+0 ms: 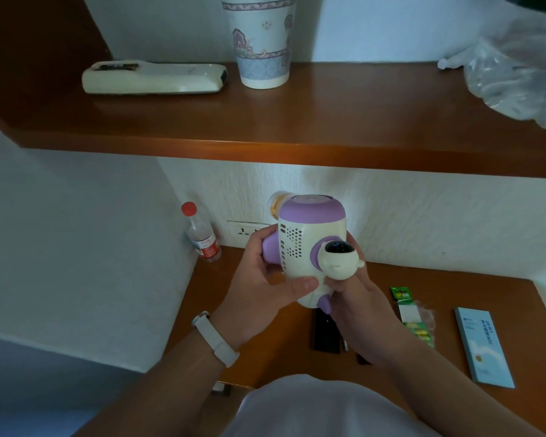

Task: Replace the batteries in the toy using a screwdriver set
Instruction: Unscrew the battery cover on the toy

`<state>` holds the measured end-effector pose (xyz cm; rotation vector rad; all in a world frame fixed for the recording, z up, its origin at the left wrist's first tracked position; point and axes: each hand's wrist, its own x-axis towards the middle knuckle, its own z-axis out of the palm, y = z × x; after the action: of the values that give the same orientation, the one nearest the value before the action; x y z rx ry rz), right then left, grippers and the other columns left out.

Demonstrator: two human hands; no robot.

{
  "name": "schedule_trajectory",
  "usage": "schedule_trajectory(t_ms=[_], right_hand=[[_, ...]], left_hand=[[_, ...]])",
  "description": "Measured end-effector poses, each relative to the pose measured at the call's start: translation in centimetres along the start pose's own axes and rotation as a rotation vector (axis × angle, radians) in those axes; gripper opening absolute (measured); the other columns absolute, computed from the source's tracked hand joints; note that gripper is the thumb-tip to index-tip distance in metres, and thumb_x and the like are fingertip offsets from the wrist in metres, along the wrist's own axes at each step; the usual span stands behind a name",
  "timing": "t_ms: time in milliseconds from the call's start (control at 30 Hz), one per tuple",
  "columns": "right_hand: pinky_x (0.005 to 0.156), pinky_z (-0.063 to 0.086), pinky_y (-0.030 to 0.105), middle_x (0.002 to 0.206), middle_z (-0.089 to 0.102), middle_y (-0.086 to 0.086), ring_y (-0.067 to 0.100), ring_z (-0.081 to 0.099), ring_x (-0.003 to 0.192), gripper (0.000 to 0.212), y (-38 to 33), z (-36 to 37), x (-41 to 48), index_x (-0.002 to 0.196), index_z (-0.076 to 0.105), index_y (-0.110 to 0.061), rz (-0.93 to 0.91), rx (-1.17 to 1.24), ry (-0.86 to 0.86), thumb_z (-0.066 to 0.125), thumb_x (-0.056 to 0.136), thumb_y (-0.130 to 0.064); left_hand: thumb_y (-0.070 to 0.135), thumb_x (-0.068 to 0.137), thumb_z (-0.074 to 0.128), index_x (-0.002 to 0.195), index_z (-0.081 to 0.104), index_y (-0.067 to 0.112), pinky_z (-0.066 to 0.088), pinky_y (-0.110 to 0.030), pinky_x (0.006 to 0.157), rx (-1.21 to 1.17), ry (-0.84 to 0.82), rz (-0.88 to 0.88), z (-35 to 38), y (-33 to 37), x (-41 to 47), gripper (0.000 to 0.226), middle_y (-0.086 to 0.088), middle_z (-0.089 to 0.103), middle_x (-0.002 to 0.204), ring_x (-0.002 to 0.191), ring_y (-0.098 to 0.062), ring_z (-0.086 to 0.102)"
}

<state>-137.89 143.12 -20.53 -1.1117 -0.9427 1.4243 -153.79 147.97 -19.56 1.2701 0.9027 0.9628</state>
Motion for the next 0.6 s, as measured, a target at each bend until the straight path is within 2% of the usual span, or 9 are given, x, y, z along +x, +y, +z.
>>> schedule_trajectory(t_ms=[67, 133, 200, 300, 367, 433, 467, 533, 600], right_hand=[[0.109, 0.042, 0.055, 0.134, 0.061, 0.005, 0.025, 0.057, 0.125, 0.084, -0.1, 0.3, 0.1, 0.155, 0.019, -0.034, -0.008, 0.011, 0.046, 0.065, 0.085, -0.042], [0.108, 0.043, 0.056, 0.123, 0.065, 0.008, 0.026, 0.061, 0.119, 0.08, -0.1, 0.6, 0.2, 0.155, 0.018, -0.033, -0.025, -0.007, 0.083, 0.066, 0.091, -0.04], [0.105, 0.046, 0.054, 0.115, 0.064, 0.009, 0.026, 0.062, 0.113, 0.083, 0.1, 0.7, 0.3, 0.155, 0.017, -0.033, -0.027, -0.034, 0.1, 0.065, 0.088, -0.042], [0.095, 0.054, 0.042, 0.131, 0.059, 0.001, 0.021, 0.061, 0.116, 0.084, 0.7, 0.5, 0.5, 0.153, 0.018, -0.038, -0.027, -0.028, 0.114, 0.058, 0.079, -0.043], [0.093, 0.053, 0.036, 0.132, 0.061, -0.009, 0.017, 0.061, 0.119, 0.087, 0.8, 0.4, 0.5, 0.151, 0.019, -0.045, -0.02, 0.014, 0.103, 0.062, 0.077, -0.048], [0.1, 0.051, 0.04, 0.13, 0.063, -0.011, 0.016, 0.06, 0.121, 0.088, 0.7, 0.4, 0.5, 0.149, 0.02, -0.05, -0.004, 0.044, 0.085, 0.065, 0.075, -0.05], [0.103, 0.049, 0.044, 0.131, 0.063, -0.005, 0.019, 0.06, 0.121, 0.083, 0.6, 0.4, 0.6, 0.15, 0.02, -0.05, 0.008, 0.06, 0.088, 0.065, 0.08, -0.046], [0.107, 0.045, 0.052, 0.131, 0.061, 0.011, 0.025, 0.061, 0.117, 0.066, 0.1, 0.6, 0.8, 0.152, 0.022, -0.044, 0.021, 0.098, 0.104, 0.056, 0.098, -0.028], [0.108, 0.043, 0.053, 0.133, 0.06, 0.015, 0.027, 0.06, 0.118, 0.059, -0.1, 0.8, 0.8, 0.153, 0.022, -0.039, 0.027, 0.128, 0.099, 0.045, 0.103, -0.018]], left_hand=[[0.018, 0.061, 0.087, 0.135, 0.046, 0.019, 0.057, -0.032, 0.089, -0.002, -0.005, 0.005, 0.1, -0.1, 0.1, 0.084, -0.002, 0.066, 0.126, 0.118, -0.021, 0.065], [0.018, 0.063, 0.086, 0.135, 0.045, 0.02, 0.057, -0.031, 0.09, 0.008, -0.017, 0.009, 0.0, -0.2, 0.1, 0.084, 0.001, 0.066, 0.126, 0.119, -0.02, 0.064], [0.017, 0.064, 0.086, 0.136, 0.044, 0.02, 0.056, -0.031, 0.091, 0.015, -0.031, 0.007, 0.0, -0.2, 0.1, 0.084, 0.002, 0.066, 0.127, 0.12, -0.02, 0.063], [0.014, 0.065, 0.085, 0.139, 0.041, 0.014, 0.055, -0.03, 0.091, 0.015, -0.039, 0.008, -0.2, -0.4, 0.2, 0.086, -0.004, 0.063, 0.131, 0.121, -0.021, 0.063], [0.009, 0.067, 0.085, 0.14, 0.04, 0.014, 0.055, -0.029, 0.091, 0.018, -0.041, 0.004, -0.1, -0.7, 0.3, 0.086, -0.005, 0.062, 0.133, 0.122, -0.021, 0.062], [0.003, 0.07, 0.084, 0.14, 0.039, 0.014, 0.055, -0.029, 0.091, 0.028, -0.039, 0.002, -0.1, -1.0, 0.4, 0.084, -0.004, 0.062, 0.132, 0.122, -0.02, 0.062], [0.003, 0.071, 0.083, 0.141, 0.038, 0.014, 0.055, -0.029, 0.091, 0.032, -0.039, 0.005, -0.1, -1.1, 0.4, 0.083, -0.003, 0.063, 0.132, 0.122, -0.02, 0.062], [0.011, 0.069, 0.084, 0.142, 0.037, 0.012, 0.055, -0.032, 0.093, 0.04, -0.043, 0.008, -0.2, -1.2, 0.6, 0.087, -0.003, 0.062, 0.133, 0.123, -0.021, 0.062], [0.017, 0.067, 0.084, 0.142, 0.037, 0.013, 0.055, -0.033, 0.094, 0.04, -0.036, 0.0, -0.3, -1.4, 0.6, 0.089, -0.002, 0.062, 0.133, 0.123, -0.02, 0.062]])
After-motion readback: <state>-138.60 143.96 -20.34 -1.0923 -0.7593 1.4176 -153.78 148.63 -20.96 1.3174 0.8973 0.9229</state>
